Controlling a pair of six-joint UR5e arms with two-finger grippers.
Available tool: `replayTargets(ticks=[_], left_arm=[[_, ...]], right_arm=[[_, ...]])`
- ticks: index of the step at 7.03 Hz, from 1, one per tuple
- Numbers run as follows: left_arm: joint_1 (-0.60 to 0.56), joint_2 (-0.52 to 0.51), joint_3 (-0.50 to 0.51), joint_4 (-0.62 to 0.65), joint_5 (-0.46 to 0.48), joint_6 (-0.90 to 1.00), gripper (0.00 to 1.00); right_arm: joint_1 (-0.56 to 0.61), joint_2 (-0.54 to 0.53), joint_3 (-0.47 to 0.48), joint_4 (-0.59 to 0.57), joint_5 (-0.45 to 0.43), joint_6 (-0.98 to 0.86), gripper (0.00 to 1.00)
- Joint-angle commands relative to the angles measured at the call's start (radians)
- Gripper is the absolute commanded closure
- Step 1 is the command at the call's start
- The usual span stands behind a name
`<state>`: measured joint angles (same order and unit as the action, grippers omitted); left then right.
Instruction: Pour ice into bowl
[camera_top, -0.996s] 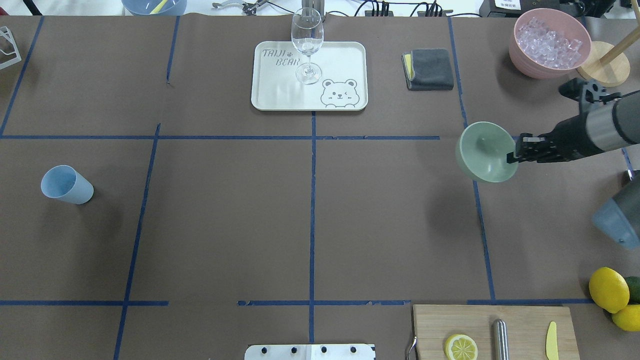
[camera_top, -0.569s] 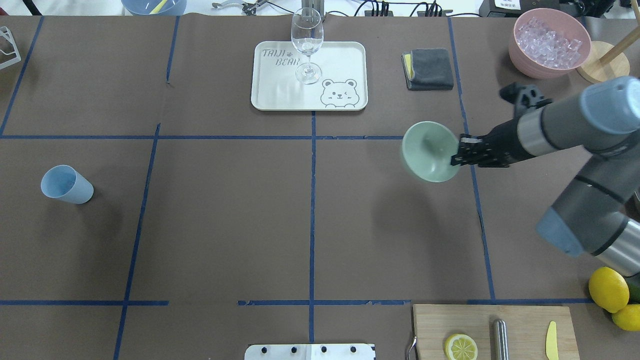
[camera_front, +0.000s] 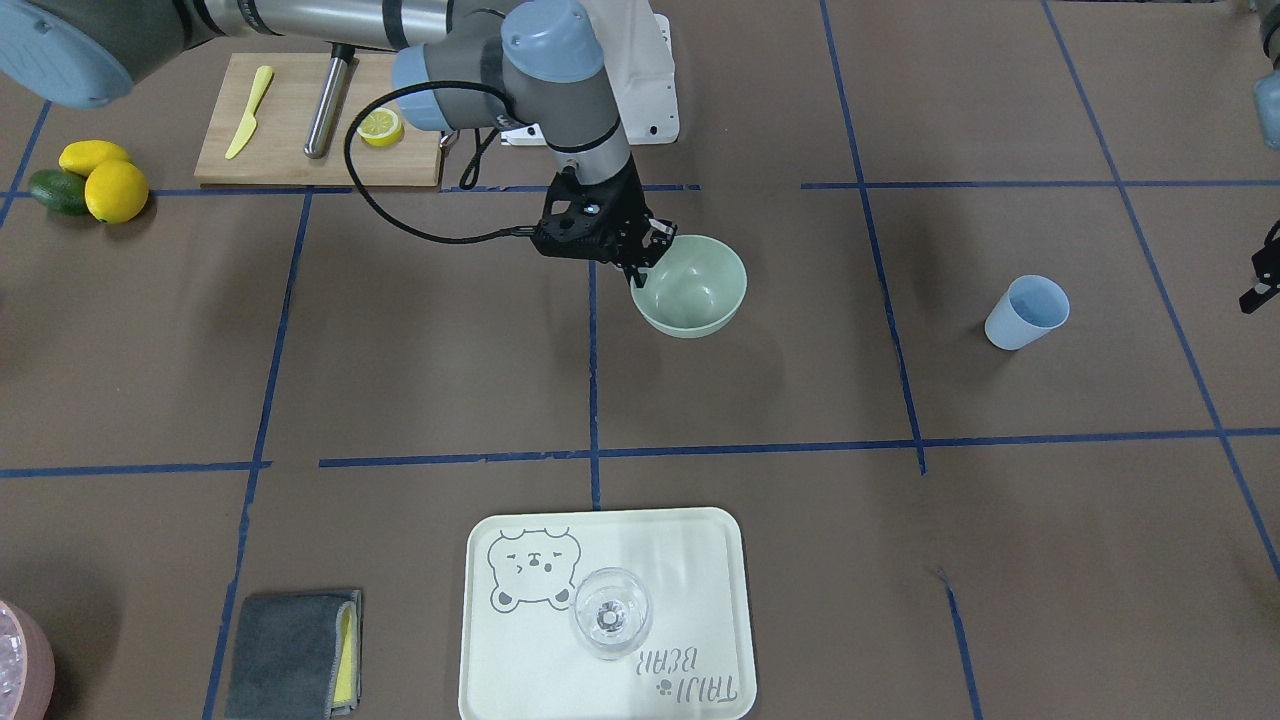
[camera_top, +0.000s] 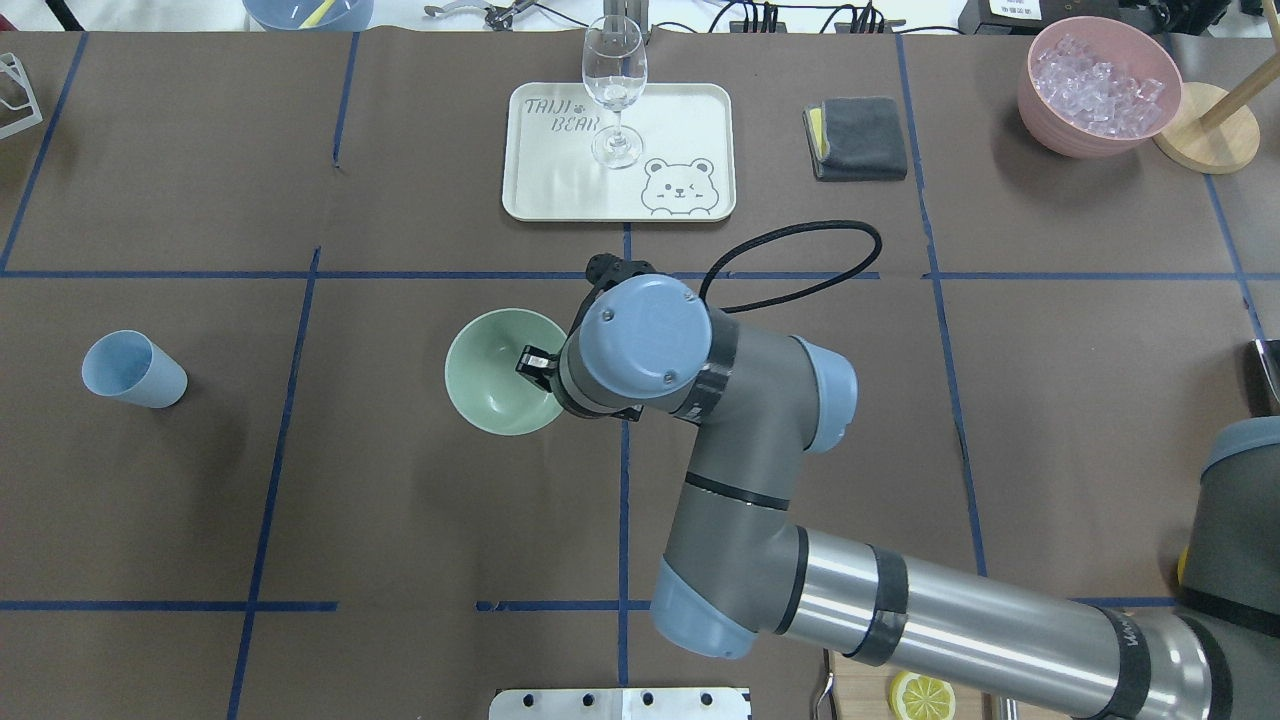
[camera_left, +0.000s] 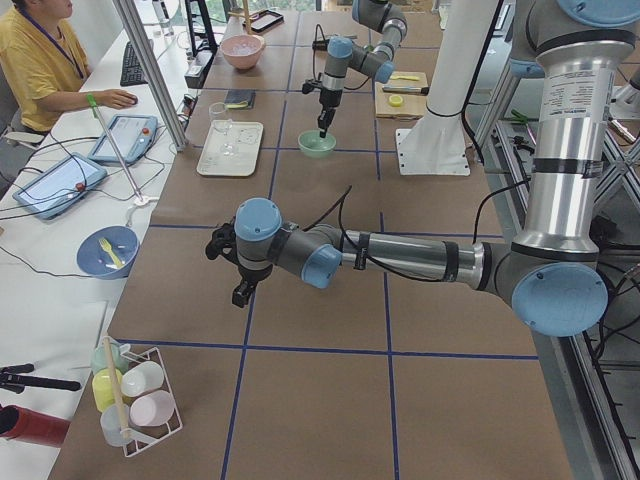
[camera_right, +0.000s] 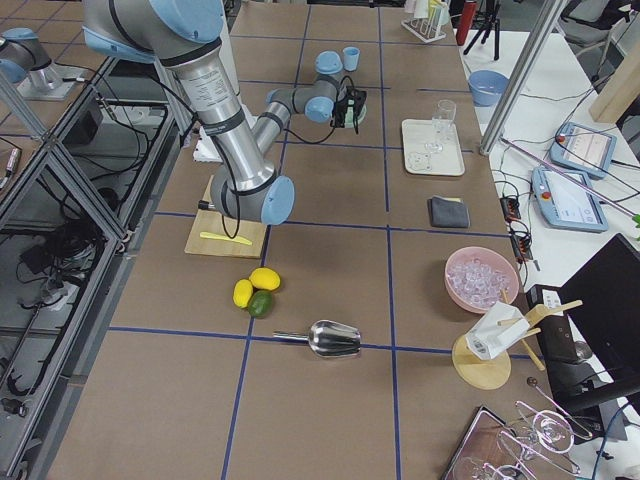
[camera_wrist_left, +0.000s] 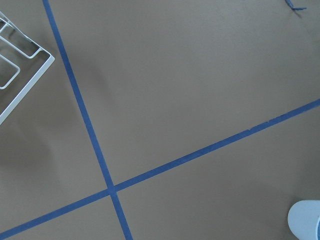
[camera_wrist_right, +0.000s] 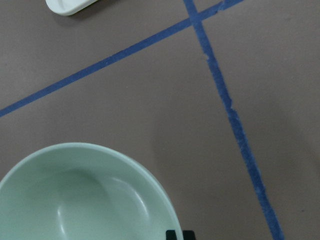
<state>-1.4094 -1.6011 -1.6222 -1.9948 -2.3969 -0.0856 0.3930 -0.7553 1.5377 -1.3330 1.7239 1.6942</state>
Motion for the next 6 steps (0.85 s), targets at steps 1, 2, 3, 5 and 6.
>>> replayTargets(ticks=[1,2,3,5,6], left_arm=[[0.103,0.007,-0.005,-0.146,0.004,-0.214,0.0],[0.125,0.01,-0.007,-0.179,0.004,-0.242,0.0],[0.13,0.023,-0.068,-0.191,0.022,-0.319,0.0],[0.285,0.158,-0.235,-0.318,0.287,-0.618,0.0],[0.346,0.209,-0.251,-0.408,0.376,-0.673,0.0]], right_arm=[[-0.034,0.008,-0.056,-0.002,-0.012,0.002,1.0],[-0.034,0.011,-0.054,-0.002,-0.013,0.013,0.78],[-0.034,0.008,-0.054,-0.006,-0.018,0.027,0.01],[0.001,0.008,-0.013,-0.009,-0.02,0.025,0.0],[0.045,0.001,0.022,-0.011,-0.015,0.025,0.0]])
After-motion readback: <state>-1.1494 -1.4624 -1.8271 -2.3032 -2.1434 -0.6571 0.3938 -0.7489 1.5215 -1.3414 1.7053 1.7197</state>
